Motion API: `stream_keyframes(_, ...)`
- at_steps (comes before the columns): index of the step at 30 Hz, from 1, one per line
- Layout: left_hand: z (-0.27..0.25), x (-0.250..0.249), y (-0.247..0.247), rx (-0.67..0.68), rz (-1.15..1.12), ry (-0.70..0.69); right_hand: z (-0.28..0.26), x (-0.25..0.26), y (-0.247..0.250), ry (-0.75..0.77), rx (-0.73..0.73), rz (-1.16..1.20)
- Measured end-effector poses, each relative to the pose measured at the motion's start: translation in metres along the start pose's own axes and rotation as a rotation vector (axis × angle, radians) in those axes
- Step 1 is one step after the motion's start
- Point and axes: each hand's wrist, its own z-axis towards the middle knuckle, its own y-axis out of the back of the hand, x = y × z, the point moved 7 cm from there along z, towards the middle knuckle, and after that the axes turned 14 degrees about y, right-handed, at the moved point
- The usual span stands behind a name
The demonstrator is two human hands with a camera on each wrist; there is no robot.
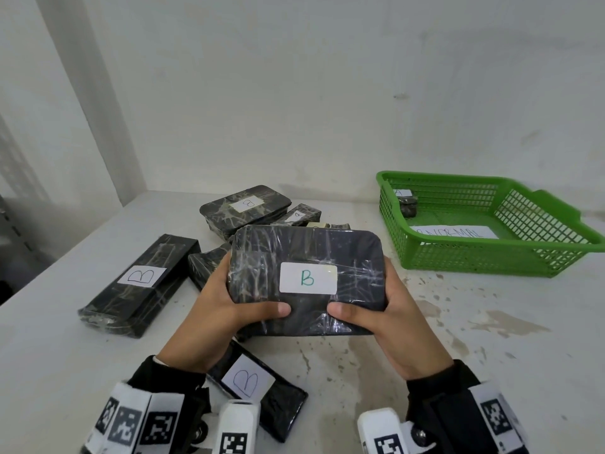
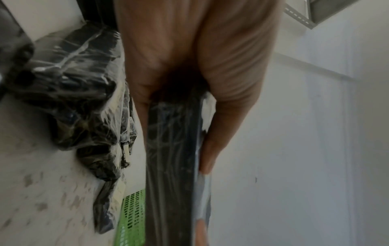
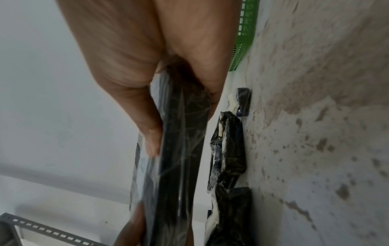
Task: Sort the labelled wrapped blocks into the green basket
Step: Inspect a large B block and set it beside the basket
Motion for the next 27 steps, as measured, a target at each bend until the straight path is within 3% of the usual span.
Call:
stream_keyframes(6,0.002,0.001,0.001,0.023,-0.008,0.001,0.000,-0.001,-0.002,-0.040,0.067,0.165)
stream_keyframes(13,0.002,0.002,0.005,-0.007,0.009,-0.004,0.000,-0.003,-0.001,-0.009,0.062,0.060)
stream_keyframes(21,-0.002,0.000,-0.003,0.022,-0.013,0.022,0.000,0.006,0.001,0.013,0.019,0.120)
stream_keyframes(27,0.000,0.005,0.004,-0.039,-0.111,0.085,0.001,0.006,-0.001,-0.017,0.017,0.193)
